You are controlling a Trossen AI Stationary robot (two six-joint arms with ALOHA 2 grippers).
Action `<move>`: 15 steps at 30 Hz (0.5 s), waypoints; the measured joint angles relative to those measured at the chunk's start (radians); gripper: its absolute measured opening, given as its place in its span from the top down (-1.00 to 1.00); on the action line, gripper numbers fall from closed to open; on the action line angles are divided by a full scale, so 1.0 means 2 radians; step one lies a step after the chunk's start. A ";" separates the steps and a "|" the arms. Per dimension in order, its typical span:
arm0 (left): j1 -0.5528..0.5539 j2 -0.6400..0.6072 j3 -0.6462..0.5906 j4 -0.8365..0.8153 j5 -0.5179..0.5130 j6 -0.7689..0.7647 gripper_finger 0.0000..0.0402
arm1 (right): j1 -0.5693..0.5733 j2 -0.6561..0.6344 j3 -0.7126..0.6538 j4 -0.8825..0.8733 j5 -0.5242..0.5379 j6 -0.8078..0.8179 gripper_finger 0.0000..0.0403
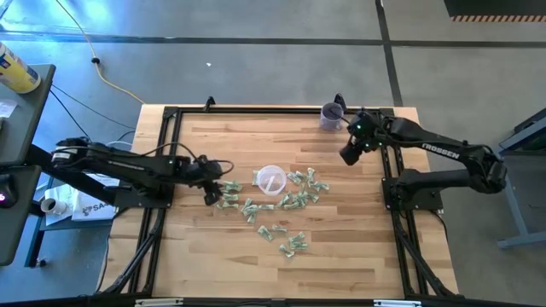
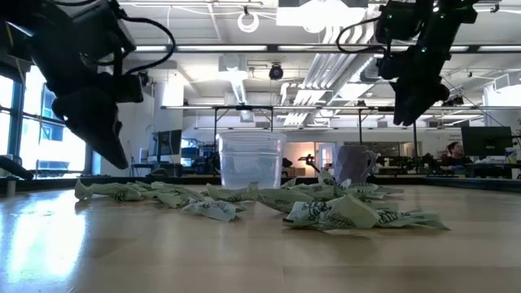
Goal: Pick and place Stevia / Truvia into bins
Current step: Put the white stevia packet into the transparent container
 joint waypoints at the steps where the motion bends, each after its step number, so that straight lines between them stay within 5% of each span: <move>1: 0.005 0.011 0.004 0.005 0.002 0.011 0.08 | 0.002 0.000 0.000 -0.002 0.001 -0.008 0.08; 5: 0.046 0.040 0.021 0.012 0.019 0.046 0.08 | 0.006 0.000 0.000 -0.002 0.003 -0.029 0.04; 15: 0.133 0.065 0.033 0.015 0.154 0.170 0.08 | 0.006 0.000 0.000 -0.010 0.011 -0.035 0.04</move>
